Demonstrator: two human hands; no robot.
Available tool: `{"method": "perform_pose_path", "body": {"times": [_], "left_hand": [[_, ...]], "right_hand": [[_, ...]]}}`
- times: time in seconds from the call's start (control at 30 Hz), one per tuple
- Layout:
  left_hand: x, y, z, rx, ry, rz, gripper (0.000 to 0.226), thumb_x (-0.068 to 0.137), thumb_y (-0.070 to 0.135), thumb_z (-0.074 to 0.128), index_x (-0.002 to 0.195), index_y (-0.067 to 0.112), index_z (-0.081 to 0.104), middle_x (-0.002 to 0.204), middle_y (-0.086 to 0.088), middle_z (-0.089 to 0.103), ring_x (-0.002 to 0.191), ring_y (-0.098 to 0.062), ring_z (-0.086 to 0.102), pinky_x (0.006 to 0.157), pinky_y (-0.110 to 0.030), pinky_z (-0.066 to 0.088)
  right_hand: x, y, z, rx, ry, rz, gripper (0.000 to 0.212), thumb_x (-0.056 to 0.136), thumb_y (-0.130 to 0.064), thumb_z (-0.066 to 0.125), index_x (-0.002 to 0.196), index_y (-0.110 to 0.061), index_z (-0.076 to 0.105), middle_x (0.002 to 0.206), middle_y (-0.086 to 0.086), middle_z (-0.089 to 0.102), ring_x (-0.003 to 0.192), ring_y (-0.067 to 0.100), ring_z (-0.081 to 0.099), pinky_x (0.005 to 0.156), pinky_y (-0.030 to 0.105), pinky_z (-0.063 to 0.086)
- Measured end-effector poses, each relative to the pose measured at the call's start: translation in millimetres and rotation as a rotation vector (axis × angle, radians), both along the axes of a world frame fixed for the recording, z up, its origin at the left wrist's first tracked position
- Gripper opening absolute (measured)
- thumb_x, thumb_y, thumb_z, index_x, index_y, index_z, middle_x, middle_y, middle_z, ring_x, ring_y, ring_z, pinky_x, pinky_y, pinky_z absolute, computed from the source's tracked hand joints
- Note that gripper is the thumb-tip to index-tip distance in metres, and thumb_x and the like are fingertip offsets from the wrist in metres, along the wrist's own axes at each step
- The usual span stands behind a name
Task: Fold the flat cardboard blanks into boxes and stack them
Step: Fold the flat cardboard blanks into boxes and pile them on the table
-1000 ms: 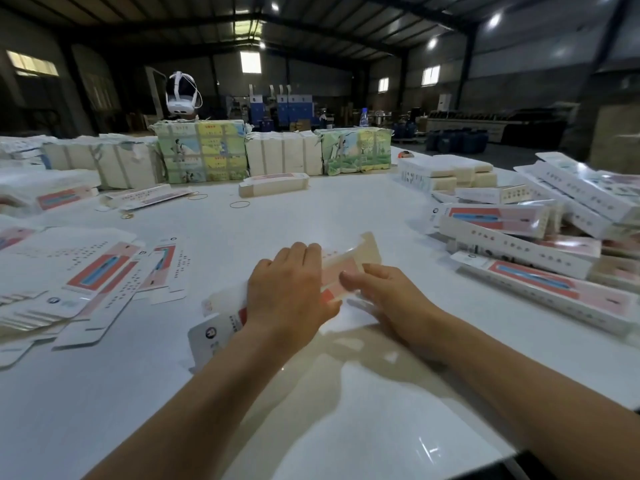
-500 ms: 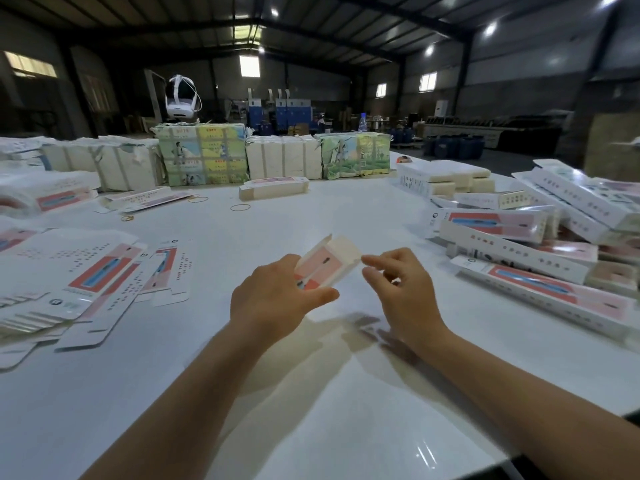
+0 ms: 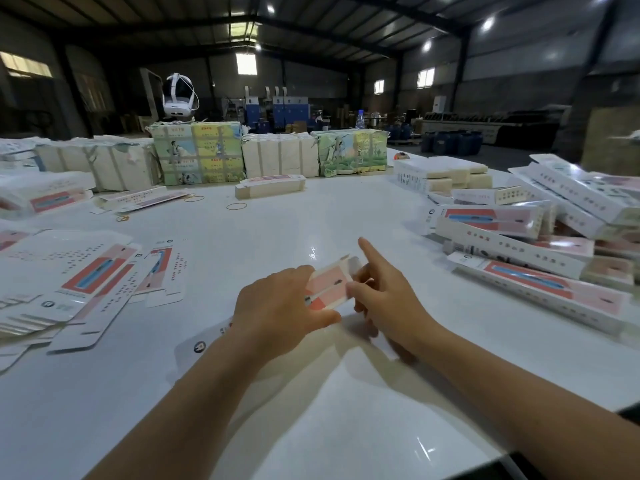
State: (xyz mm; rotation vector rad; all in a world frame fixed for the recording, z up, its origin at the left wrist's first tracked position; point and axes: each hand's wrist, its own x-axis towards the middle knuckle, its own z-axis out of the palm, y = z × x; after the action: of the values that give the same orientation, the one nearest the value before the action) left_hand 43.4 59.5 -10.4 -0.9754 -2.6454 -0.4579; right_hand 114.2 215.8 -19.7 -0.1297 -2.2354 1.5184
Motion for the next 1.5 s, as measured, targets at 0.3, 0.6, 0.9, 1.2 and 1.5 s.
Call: {"method": "perform_pose_path", "body": {"times": [0.3, 0.6, 0.9, 1.2, 1.5], "left_hand": [[-1, 5, -5, 0.003, 0.06, 0.042, 0.057, 0.073, 0.073, 0.056, 0.113, 0.033, 0.047, 0.099, 0.013, 0.058, 0.08, -0.013, 0.056, 0.072, -0.031, 0.052], [3, 10, -4, 0.014, 0.11, 0.085, 0.059, 0.075, 0.073, 0.053, 0.115, 0.031, 0.046, 0.102, 0.011, 0.06, 0.077, -0.013, 0.054, 0.064, -0.027, 0.046], [11, 11, -1, 0.028, 0.114, 0.057, 0.056, 0.077, 0.07, 0.052, 0.115, 0.03, 0.046, 0.093, 0.013, 0.053, 0.074, -0.011, 0.047, 0.058, -0.026, 0.033], [11, 16, -2, -0.01, 0.226, 0.124, 0.057, 0.083, 0.064, 0.05, 0.119, 0.022, 0.042, 0.103, 0.005, 0.058, 0.081, -0.016, 0.051, 0.062, -0.029, 0.033], [10, 13, -7, 0.061, 0.412, 0.085, 0.07, 0.082, 0.066, 0.051, 0.133, 0.021, 0.036, 0.112, 0.005, 0.057, 0.094, -0.014, 0.057, 0.065, -0.023, 0.03]], "right_hand": [[-2, -4, 0, 0.096, 0.066, -0.008, 0.035, 0.089, -0.001, 0.051, 0.086, -0.032, 0.067, 0.087, -0.009, 0.064, 0.068, 0.006, 0.053, 0.068, 0.022, 0.045], [-2, 3, 2, 0.267, 0.063, -0.202, 0.043, 0.087, -0.019, 0.064, 0.128, -0.03, 0.055, 0.112, -0.006, 0.043, 0.107, 0.007, 0.047, 0.095, 0.024, 0.038], [0, 12, 12, -0.766, -0.034, 0.126, 0.048, 0.079, 0.015, 0.06, 0.126, 0.003, 0.052, 0.101, 0.015, 0.07, 0.086, 0.028, 0.071, 0.069, 0.028, 0.058], [7, -17, -3, 0.531, 0.279, -0.125, 0.013, 0.094, -0.001, 0.046, 0.098, -0.005, 0.057, 0.076, 0.006, 0.061, 0.066, 0.015, 0.049, 0.059, 0.025, 0.036], [4, -3, 15, -0.603, 0.112, 0.075, 0.022, 0.087, -0.001, 0.061, 0.087, -0.017, 0.076, 0.094, 0.004, 0.075, 0.092, 0.019, 0.07, 0.086, 0.026, 0.055]]}}
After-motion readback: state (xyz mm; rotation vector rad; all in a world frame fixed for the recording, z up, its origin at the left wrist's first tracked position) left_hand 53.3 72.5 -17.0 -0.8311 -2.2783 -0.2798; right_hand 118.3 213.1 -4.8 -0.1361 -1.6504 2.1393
